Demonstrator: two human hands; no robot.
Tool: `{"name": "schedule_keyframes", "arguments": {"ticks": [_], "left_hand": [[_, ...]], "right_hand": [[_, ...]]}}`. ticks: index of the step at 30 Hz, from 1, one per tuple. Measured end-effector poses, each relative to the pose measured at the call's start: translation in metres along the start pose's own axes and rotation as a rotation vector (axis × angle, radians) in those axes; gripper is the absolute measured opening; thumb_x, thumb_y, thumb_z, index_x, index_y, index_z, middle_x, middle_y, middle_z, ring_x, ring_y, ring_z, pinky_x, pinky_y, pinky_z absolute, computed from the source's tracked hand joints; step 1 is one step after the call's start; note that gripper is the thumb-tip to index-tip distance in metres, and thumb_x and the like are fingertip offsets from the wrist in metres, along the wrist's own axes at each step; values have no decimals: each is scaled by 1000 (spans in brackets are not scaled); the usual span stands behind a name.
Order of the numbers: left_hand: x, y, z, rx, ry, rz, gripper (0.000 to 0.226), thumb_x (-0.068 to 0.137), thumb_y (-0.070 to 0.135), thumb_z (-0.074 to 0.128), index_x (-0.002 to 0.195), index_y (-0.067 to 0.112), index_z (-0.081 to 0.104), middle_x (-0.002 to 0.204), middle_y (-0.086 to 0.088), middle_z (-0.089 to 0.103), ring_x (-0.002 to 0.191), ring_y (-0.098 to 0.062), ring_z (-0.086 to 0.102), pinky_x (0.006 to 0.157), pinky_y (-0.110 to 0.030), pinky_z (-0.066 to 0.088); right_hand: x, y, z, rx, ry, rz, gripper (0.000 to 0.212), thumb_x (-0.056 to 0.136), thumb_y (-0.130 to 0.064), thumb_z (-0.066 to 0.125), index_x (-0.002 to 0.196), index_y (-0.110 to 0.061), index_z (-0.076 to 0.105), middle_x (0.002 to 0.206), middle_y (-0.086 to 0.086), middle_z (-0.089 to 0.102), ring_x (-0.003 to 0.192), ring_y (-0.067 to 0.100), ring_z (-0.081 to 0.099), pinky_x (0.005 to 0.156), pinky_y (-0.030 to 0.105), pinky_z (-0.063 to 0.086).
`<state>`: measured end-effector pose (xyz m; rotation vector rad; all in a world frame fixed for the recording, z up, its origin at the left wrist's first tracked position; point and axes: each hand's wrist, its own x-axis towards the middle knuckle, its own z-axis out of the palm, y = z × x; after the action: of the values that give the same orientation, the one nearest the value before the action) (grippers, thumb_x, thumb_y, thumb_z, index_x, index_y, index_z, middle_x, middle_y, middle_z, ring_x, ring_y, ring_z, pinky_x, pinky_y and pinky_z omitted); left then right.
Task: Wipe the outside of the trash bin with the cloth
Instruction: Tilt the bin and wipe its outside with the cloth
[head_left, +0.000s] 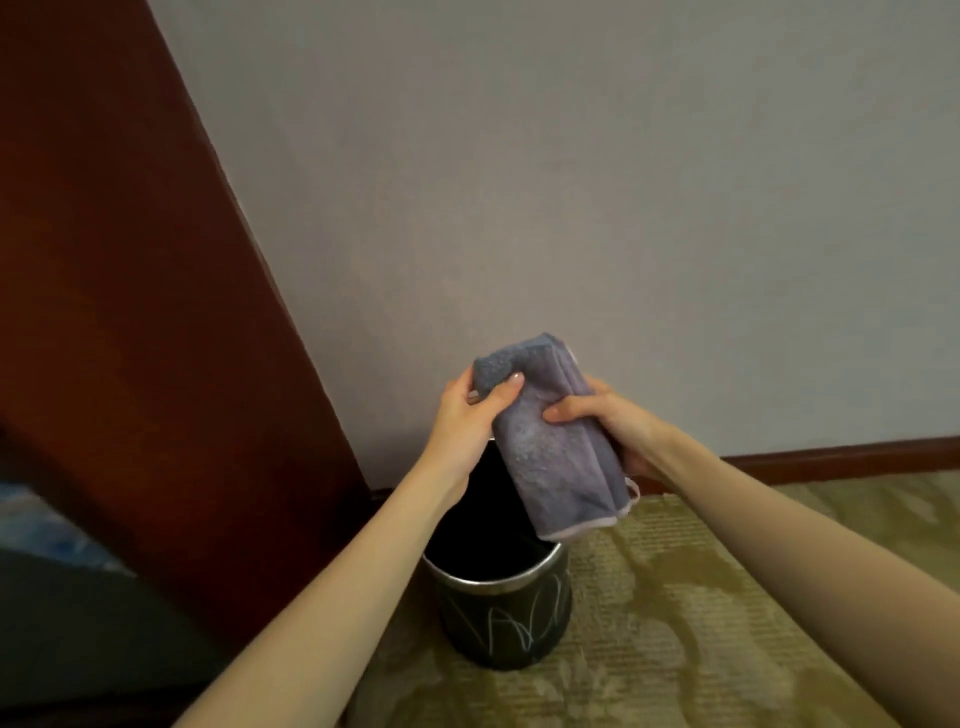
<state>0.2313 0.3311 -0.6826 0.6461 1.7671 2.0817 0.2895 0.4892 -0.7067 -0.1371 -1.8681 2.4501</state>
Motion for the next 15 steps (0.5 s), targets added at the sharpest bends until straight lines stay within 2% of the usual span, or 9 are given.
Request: {"name": "schedule_keyframes", "arguments": {"ticks": [2,5,8,10,12,15], "left_hand": [[-3,-23,5,4,-21,-9,15,88,11,62,102,11,64,85,0,73,79,-9,69,71,-22,56],[-10,-56,5,111,-31,-85,33,91,24,58,119,9,58,111,-6,65,102,-16,62,90,-29,48],[-22,-93,-10,266,4,-177,33,93,29,53,123,14,55,123,-3,59,112,-14,55,90,-25,40],[-33,-119,-26,486,-13,-168,31,94,30,51,120,15,58,121,-3,58,109,-13,55,88,-23,38],[-45,-143,-41,717,-106,-149,31,94,37,48,114,17,62,115,0,58,104,-13,56,86,-25,41],[-64,-168,-53,1157,-327,-45,47,91,58,34,105,23,62,102,4,62,93,-14,60,82,-38,51]], "right_hand": [[-6,23,-7,19,86,-67,42,69,4,62,109,-8,64,103,13,70,96,26,66,80,30,53],[-20,54,-20,106,251,-94,39,71,6,60,107,-6,64,97,13,70,94,27,65,82,33,52],[-37,81,-41,298,383,-13,44,71,-4,63,115,-1,59,94,15,69,91,29,65,80,38,53],[-50,98,-58,387,446,11,50,66,-9,67,115,0,58,91,15,69,84,28,68,72,37,56],[-62,116,-72,424,518,26,51,64,-11,68,114,-2,57,91,16,70,81,29,69,70,38,56],[-73,147,-90,404,625,75,42,70,-9,66,111,-4,60,99,19,67,89,34,66,83,46,52]]}}
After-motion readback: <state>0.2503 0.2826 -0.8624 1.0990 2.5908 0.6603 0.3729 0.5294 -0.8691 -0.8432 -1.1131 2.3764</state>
